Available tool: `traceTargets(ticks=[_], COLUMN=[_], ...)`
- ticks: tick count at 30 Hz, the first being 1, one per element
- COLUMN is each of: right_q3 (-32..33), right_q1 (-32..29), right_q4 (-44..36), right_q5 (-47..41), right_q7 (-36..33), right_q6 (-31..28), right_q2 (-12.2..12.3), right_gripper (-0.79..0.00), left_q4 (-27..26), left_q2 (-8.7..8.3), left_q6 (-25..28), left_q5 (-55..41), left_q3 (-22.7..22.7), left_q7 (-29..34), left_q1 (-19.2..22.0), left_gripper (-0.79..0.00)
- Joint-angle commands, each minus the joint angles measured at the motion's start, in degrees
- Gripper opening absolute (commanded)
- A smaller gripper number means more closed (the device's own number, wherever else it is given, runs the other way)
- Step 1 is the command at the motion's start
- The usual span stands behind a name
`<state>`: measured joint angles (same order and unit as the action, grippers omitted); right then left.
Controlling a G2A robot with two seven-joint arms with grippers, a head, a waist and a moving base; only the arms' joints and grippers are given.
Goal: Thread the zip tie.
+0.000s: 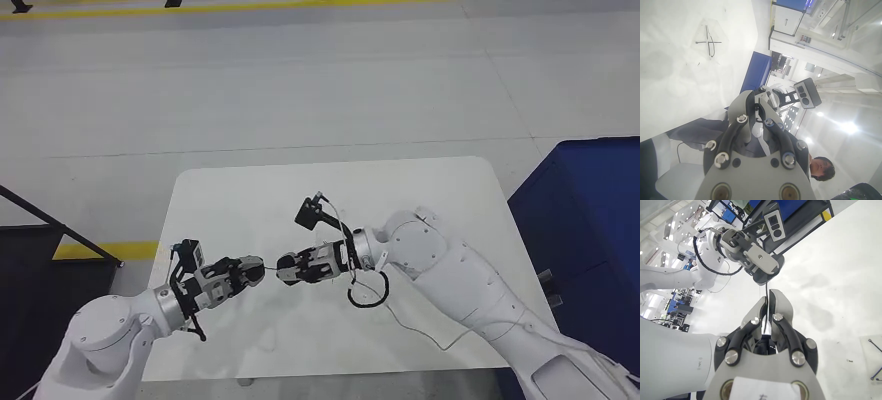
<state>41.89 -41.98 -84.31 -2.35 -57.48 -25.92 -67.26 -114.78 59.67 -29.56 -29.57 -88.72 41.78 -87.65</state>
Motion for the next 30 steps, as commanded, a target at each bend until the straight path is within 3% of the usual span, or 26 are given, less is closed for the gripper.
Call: traceTargets(ticks=[1, 11, 18, 30], right_q3=[0.22, 0.91, 1.10, 1.62], right_q1=[-0.13, -1.16, -1.50, -2.13], right_q4=[-0.26, -0.95, -1.23, -2.01], right_q5=[-0.04, 0.84, 1.28, 1.72], right_q7=[-0.15, 0.12, 0.01, -0.32], right_q6=[-0.12, 0.06, 0.29, 0.32], right_q2=[0.01, 0.04, -0.05, -0.10], right_gripper=[-0.785, -0.785, -0.699, -0.693], left_q4=[-0.01, -0.35, -0.24, -0.22], left_q2=[-0.05, -0.32, -0.47, -0.69], left_q6=[-0.09, 0.24, 0.52, 1.15], left_q5=[0.08, 0.20, -0.38, 0.64], left_q3=[0.27, 0.68, 0.15, 1.65], left_q7=[-0.18, -0.37, -1.33, -1.72], left_q1=[-0.01, -0.37, -0.49, -0.80], left_gripper=[-0.785, -0.785, -0.785, -0.785])
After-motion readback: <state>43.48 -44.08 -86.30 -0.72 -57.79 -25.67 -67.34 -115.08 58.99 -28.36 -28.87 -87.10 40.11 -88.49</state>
